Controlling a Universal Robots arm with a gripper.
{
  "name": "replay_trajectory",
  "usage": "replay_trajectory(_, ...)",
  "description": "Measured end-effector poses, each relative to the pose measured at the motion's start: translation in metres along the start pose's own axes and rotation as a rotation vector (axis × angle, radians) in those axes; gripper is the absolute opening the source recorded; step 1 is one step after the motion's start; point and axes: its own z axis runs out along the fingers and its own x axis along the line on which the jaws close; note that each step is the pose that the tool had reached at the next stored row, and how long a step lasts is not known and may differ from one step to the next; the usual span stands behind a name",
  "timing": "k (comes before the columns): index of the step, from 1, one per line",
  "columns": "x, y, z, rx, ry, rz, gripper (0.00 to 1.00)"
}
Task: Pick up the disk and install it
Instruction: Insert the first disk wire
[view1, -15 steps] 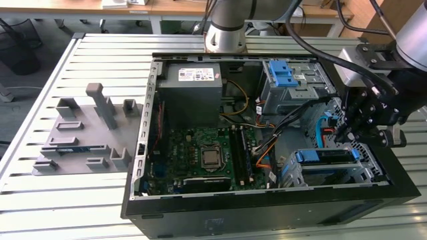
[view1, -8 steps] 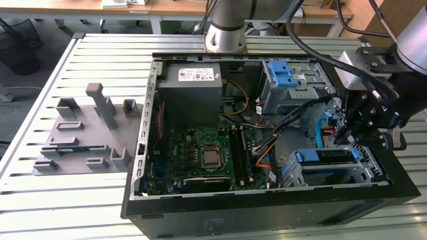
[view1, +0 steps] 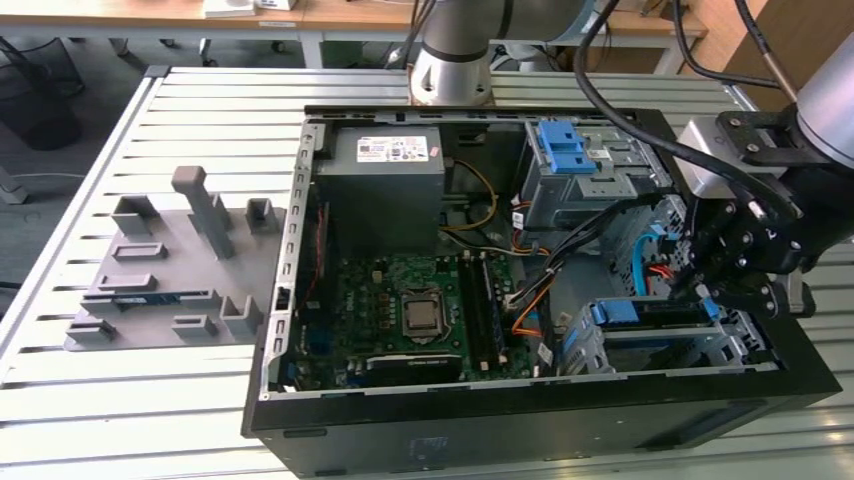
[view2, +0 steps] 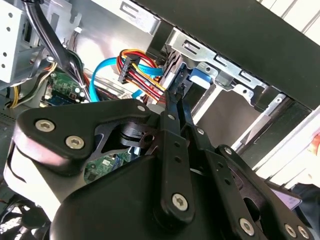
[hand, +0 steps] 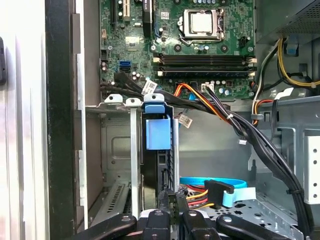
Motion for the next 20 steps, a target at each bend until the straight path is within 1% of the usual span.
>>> replay_trajectory(4,0.0001,0.0000,0.0001,-0.0001,0.0005,0.000,0.16)
replay_trajectory(8,0.0007,0.0000,0.0026,-0.0001,0.0003,0.000,0.16)
replay_trajectory(20,0.0023,-0.0001,0.0051,-0.0001,0.0003,0.000,0.16)
